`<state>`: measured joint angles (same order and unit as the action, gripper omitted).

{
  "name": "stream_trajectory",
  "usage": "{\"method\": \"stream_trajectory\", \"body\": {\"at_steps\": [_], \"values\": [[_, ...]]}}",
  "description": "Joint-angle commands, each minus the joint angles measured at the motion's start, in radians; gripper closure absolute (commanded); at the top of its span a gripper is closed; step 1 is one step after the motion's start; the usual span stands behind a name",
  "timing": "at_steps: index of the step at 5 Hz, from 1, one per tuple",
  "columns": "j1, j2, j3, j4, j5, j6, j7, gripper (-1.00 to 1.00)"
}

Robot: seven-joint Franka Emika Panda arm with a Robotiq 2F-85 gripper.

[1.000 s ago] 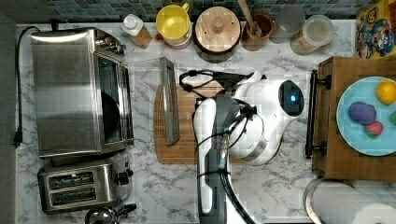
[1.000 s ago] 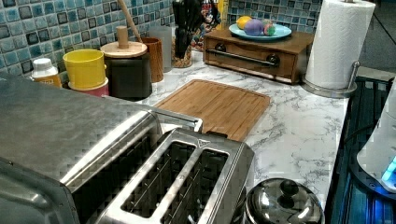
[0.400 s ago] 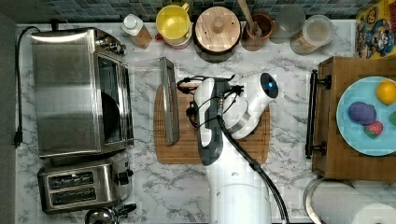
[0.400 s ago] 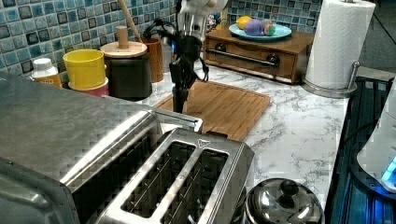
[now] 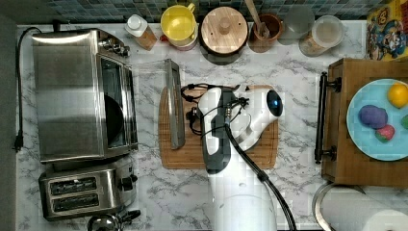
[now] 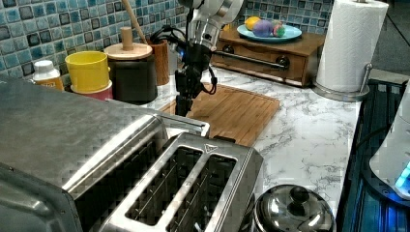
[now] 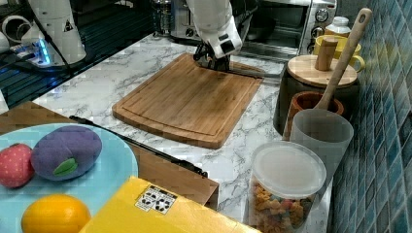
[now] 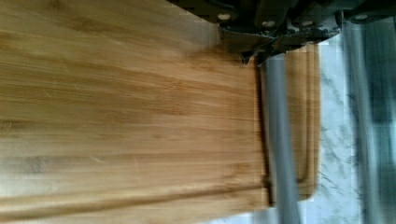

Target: Close the oven.

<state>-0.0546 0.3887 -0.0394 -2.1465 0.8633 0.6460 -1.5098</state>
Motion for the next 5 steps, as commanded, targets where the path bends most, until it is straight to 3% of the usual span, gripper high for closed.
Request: {"method": "stream_trajectory", "body": {"at_steps": [1, 2, 3, 4, 5], "values": [[0.069, 0.002, 0.018, 0.167, 0.001, -0.004, -0.027, 1.00], [0.068, 0.040, 0.044, 0.188, -0.030, -0.028, 0.007, 1.00], [0.152, 0.063, -0.038, 0.228, -0.049, -0.065, 0.041, 1.00], [0.093, 0.062, 0.015, 0.217, -0.058, -0.066, 0.052, 1.00], [0.078, 0.072, 0.005, 0.253, -0.031, -0.127, 0.073, 1.00]]}}
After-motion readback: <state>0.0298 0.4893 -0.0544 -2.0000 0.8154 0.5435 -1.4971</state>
